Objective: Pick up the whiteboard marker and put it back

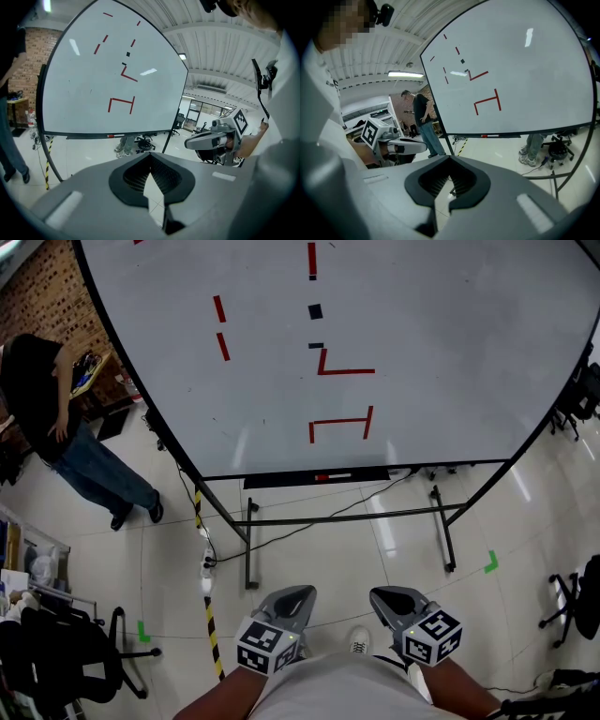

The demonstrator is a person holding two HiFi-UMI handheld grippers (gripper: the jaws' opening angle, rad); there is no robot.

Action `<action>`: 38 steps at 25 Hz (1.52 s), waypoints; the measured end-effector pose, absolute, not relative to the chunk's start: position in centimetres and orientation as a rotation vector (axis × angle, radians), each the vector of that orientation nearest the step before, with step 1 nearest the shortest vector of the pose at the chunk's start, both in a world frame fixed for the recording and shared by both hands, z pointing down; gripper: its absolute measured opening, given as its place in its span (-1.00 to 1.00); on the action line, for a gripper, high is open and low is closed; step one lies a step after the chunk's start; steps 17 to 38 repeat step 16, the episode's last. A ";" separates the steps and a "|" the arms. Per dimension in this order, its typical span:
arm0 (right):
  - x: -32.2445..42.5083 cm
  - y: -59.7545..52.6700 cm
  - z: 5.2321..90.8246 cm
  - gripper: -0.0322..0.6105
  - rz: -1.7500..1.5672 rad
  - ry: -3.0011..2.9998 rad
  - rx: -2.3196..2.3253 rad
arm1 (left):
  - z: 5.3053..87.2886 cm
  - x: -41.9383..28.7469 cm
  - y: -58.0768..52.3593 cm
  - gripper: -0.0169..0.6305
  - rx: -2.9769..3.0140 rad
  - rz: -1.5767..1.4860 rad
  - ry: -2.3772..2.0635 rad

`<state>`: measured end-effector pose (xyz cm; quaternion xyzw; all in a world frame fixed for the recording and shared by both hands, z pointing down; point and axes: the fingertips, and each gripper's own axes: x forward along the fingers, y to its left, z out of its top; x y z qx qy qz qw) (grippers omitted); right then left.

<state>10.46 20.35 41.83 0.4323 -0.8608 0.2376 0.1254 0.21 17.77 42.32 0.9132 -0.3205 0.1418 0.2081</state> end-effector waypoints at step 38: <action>10.6 20.9 41.9 -0.89 0.697 -2.503 1.275 | 42.5 1.0 18.2 -0.90 2.541 0.385 -0.864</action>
